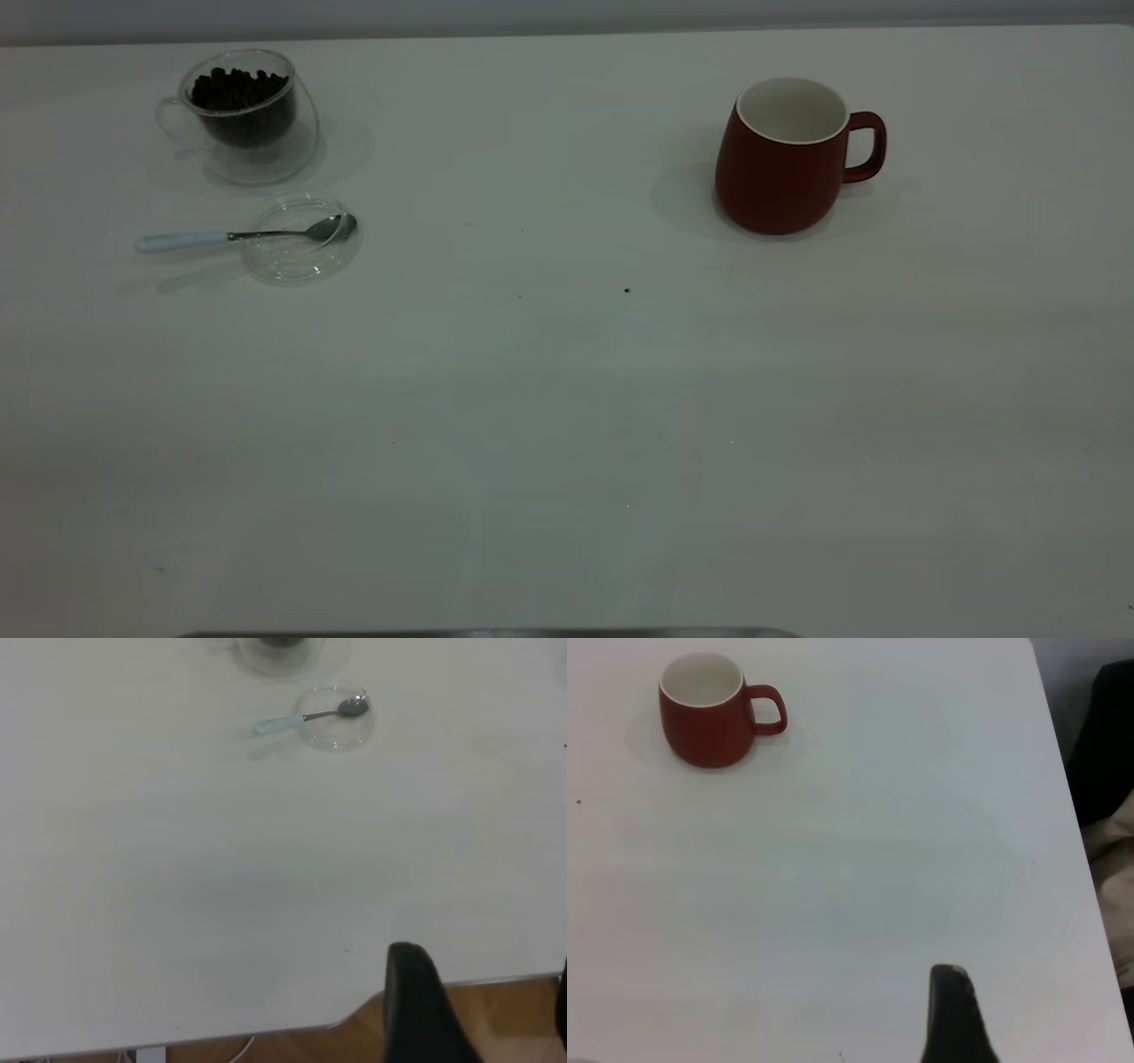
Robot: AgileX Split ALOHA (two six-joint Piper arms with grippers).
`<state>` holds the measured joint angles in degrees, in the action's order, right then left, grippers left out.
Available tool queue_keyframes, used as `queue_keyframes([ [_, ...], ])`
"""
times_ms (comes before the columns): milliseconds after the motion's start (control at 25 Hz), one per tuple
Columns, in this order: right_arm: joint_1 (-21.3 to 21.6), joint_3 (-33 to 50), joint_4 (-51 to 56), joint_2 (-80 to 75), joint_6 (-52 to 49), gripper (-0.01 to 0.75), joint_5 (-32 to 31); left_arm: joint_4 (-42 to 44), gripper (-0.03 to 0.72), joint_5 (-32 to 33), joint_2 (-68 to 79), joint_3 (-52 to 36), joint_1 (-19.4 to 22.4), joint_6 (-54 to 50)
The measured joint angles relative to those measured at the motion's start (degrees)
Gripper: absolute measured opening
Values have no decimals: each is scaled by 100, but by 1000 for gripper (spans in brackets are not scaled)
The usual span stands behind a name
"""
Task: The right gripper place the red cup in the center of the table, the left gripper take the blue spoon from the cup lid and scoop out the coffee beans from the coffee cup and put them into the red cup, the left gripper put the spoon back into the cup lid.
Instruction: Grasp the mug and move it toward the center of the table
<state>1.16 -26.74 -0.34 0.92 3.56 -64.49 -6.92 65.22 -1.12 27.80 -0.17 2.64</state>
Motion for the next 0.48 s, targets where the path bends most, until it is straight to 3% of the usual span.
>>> queue_keyframes([
  [280,0,-88,195,-207,-23,526,162,0,433,0,0,0,0,0],
  [480,0,-124,1025,-1224,154,551,1575,0,433,0,0,0,0,0],
])
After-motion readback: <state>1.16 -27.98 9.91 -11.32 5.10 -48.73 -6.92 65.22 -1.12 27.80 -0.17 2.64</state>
